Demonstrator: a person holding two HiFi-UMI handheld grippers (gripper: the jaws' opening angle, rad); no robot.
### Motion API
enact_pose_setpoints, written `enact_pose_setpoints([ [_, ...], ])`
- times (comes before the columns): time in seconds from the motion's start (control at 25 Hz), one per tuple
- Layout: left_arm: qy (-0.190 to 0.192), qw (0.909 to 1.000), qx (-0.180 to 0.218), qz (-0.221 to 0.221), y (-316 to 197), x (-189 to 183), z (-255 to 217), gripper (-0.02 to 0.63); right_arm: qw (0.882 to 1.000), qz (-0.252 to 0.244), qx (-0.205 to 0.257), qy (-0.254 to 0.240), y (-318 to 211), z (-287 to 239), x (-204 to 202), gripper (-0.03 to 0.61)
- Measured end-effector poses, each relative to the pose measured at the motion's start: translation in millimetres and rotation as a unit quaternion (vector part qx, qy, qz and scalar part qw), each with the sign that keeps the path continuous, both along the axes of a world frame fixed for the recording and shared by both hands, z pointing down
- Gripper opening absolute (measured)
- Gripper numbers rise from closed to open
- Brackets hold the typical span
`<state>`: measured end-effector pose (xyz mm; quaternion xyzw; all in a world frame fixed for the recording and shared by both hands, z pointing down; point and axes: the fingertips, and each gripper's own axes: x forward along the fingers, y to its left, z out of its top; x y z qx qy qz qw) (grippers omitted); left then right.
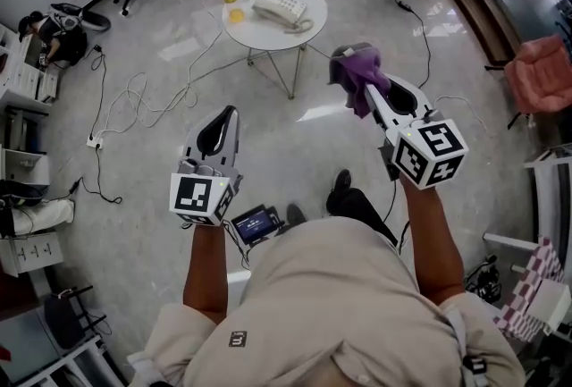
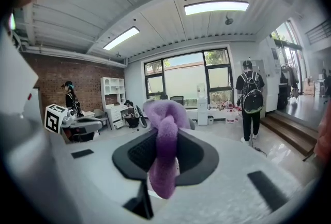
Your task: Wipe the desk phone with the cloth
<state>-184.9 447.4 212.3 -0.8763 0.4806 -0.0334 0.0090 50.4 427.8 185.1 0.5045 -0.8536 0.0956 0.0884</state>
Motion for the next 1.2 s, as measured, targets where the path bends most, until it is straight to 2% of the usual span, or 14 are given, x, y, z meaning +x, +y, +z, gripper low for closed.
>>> enact_pose_setpoints([
  [0.2, -0.008, 0.9997, -0.018, -0.018, -25, -1, 13, 0.014, 1.000, -0.017, -0.003, -0.008, -38, 9, -1, 0.069],
  [0.48, -0.018, 0.9979, -0.034, -0.052, -96, 12, 23, 0.014, 0.999, -0.042, -0.015, -0.017, -133, 24, 18, 0.068],
  [0.76, -0.012, 0.9971, -0.038, -0.065, -115, 30, 26, 0.014, 0.998, -0.063, -0.029, -0.015, -160, 35, 26, 0.067],
  [1.0, -0.018, 0.9938, -0.062, -0.091, -164, 58, 27, 0.014, 0.995, -0.087, -0.040, -0.018, -220, 42, 48, 0.067],
  [1.2, -0.020, 0.9940, -0.055, -0.092, -179, 74, 29, 0.014, 0.994, -0.096, -0.043, -0.024, -240, 39, 64, 0.067],
])
